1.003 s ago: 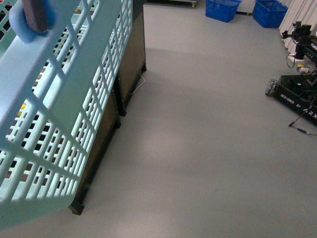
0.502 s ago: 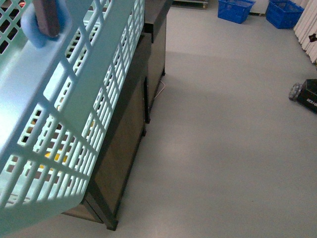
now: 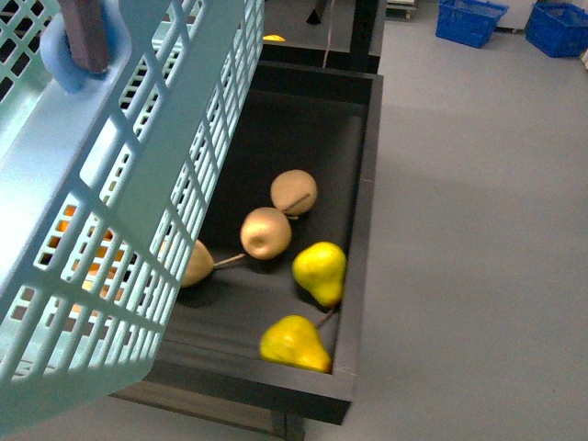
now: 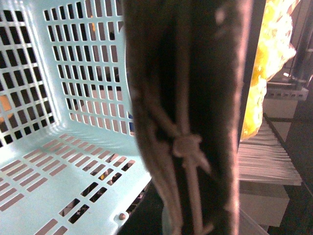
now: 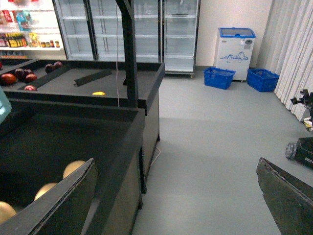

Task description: Pick mango and avocado into basket

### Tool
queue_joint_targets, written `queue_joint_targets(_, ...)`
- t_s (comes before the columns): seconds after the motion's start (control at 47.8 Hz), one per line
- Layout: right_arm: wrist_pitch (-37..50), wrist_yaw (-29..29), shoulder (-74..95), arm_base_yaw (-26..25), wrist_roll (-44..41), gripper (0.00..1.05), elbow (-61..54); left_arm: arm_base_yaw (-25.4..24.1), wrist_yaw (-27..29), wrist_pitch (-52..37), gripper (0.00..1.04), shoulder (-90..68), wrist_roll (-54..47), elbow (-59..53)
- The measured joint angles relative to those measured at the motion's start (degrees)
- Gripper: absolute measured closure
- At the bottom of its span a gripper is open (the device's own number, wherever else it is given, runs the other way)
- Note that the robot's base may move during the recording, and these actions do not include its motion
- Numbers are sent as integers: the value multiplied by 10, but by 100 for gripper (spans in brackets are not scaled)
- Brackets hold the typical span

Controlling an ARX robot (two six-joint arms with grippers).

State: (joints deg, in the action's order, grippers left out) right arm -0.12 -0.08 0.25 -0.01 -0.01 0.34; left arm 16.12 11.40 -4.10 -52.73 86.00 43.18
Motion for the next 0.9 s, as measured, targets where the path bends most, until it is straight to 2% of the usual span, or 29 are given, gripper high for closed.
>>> queue_joint_targets(0.899,0,0,0,0,0,8,0,0,-4,0,98,1,0,0)
